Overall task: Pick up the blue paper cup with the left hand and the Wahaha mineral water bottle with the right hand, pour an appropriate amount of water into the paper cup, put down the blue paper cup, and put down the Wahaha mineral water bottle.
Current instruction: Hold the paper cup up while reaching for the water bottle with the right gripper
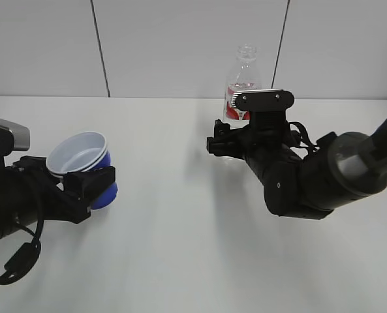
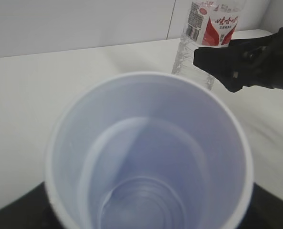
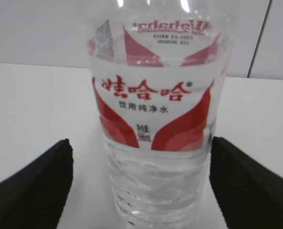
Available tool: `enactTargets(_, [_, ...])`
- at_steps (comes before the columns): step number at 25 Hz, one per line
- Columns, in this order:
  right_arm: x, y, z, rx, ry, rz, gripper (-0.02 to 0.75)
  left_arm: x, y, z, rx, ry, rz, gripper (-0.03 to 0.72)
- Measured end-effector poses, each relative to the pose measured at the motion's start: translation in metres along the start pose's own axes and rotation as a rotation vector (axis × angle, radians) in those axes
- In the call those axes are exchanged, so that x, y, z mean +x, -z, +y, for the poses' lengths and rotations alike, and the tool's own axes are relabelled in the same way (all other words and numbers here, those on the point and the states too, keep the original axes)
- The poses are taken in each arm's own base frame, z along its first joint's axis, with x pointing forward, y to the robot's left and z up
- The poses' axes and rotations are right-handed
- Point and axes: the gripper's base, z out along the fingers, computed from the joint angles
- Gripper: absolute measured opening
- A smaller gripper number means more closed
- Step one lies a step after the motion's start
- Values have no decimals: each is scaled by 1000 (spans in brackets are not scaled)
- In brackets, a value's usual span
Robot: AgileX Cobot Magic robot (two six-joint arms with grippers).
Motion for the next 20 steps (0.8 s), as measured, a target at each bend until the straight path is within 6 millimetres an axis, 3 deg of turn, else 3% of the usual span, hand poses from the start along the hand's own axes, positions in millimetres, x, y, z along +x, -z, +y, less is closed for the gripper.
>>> enactTargets(20, [4,-19,3,43,-23,-51,674,0,0,0,5,-4,1,519])
